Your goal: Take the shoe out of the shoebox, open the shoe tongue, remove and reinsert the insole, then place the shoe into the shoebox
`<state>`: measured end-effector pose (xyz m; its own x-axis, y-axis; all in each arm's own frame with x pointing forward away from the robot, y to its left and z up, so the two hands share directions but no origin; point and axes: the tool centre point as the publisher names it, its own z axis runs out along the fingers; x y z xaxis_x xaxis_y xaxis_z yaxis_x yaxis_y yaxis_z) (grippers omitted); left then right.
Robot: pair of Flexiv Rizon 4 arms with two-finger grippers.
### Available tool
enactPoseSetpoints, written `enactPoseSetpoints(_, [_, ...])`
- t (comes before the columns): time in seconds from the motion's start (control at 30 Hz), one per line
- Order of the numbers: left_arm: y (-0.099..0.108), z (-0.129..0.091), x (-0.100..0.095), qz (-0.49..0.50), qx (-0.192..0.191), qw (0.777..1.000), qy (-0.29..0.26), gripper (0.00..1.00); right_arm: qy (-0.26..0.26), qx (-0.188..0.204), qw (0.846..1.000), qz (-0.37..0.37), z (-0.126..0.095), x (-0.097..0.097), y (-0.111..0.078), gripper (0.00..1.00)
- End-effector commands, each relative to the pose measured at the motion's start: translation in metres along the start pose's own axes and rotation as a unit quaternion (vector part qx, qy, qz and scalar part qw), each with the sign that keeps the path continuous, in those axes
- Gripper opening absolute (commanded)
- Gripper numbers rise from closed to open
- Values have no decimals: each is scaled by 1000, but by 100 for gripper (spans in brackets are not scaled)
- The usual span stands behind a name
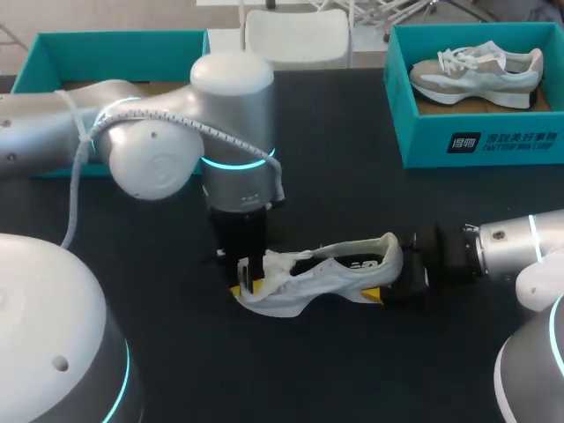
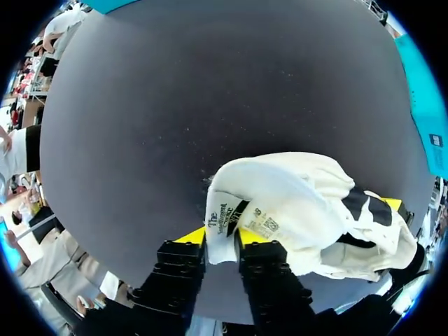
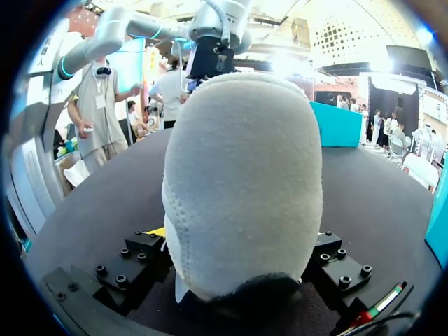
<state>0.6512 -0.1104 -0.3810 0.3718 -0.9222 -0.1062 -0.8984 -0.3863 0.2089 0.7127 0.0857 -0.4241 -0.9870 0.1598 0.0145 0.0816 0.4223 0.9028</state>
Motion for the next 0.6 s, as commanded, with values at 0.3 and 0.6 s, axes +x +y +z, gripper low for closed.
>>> enactPoseSetpoints(0.3, [25,-50,-9,0,-17,999,39,100,-2,2,1000,0,5,1,-4,0])
enactPoseSetpoints(0.6, [55,-102,6,237,54,969,47,100,-2,2,1000,0,5,1,-4,0])
